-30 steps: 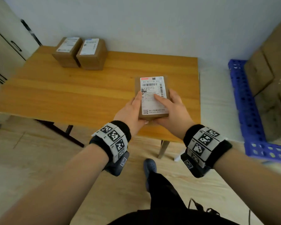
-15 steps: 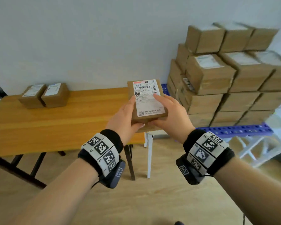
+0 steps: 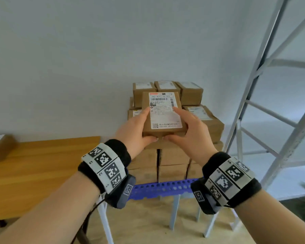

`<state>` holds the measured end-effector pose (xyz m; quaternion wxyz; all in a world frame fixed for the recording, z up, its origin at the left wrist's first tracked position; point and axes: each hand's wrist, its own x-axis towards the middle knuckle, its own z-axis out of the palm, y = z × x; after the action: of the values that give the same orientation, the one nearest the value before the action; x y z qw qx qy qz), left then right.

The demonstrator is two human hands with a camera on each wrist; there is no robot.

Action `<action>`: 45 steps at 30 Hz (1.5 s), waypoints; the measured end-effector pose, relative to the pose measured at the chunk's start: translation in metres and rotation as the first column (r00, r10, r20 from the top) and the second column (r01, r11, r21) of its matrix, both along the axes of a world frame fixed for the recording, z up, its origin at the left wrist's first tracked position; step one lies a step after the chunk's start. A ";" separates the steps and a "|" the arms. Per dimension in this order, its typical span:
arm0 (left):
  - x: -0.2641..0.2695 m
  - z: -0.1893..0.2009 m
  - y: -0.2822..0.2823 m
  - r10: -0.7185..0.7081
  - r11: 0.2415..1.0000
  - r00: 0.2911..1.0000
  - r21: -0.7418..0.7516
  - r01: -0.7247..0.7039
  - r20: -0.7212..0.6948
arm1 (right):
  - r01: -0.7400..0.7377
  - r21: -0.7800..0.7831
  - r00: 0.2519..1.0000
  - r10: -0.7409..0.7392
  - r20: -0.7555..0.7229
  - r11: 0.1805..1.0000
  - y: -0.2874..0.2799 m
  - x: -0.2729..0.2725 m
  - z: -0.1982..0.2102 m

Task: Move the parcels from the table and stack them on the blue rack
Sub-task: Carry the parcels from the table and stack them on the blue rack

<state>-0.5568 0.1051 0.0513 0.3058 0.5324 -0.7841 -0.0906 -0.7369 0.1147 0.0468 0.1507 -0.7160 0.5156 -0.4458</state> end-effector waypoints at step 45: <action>-0.195 0.001 -0.180 0.148 0.983 0.982 0.130 -0.132 -0.119 | -0.122 0.086 0.991 0.118 0.056 0.989 -0.209 -0.191 -0.009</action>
<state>-0.7523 -0.0747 0.0523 0.3281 0.5970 -0.7165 -0.1506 -0.9283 -0.0940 0.0381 0.2223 -0.7267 0.4871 -0.4304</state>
